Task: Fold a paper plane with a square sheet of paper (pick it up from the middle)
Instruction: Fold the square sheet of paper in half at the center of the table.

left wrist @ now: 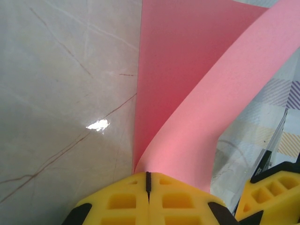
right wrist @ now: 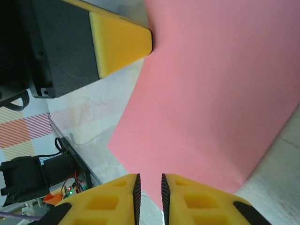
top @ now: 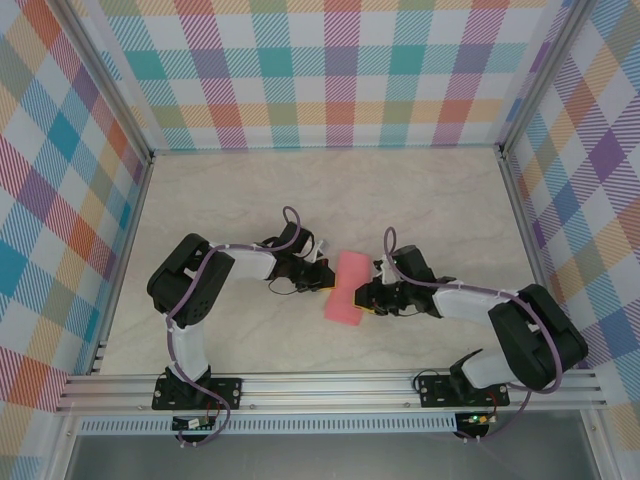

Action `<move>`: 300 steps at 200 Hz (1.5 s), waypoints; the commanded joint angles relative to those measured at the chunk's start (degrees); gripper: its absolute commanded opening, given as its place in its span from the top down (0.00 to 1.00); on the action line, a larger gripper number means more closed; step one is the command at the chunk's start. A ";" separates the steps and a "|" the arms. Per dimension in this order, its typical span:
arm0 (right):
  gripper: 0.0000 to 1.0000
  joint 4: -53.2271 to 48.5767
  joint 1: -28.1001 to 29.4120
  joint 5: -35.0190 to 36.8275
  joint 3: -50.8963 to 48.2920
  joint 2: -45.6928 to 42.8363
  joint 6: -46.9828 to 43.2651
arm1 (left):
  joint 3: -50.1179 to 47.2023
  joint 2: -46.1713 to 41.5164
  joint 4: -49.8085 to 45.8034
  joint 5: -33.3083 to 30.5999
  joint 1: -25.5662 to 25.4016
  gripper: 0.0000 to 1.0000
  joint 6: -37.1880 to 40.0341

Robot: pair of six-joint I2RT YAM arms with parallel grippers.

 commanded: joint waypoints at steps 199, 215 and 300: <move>0.78 -4.54 4.37 3.35 -3.34 4.54 -0.05 | -0.95 3.36 -5.49 -4.61 -0.99 1.00 1.74; 0.78 -6.62 4.49 4.40 -2.49 3.36 -0.30 | -0.98 3.36 -5.61 -4.61 -0.99 1.00 1.76; 0.77 -6.98 5.47 3.15 -0.70 1.07 -1.20 | -0.50 4.03 -5.45 -4.30 -0.98 1.00 1.77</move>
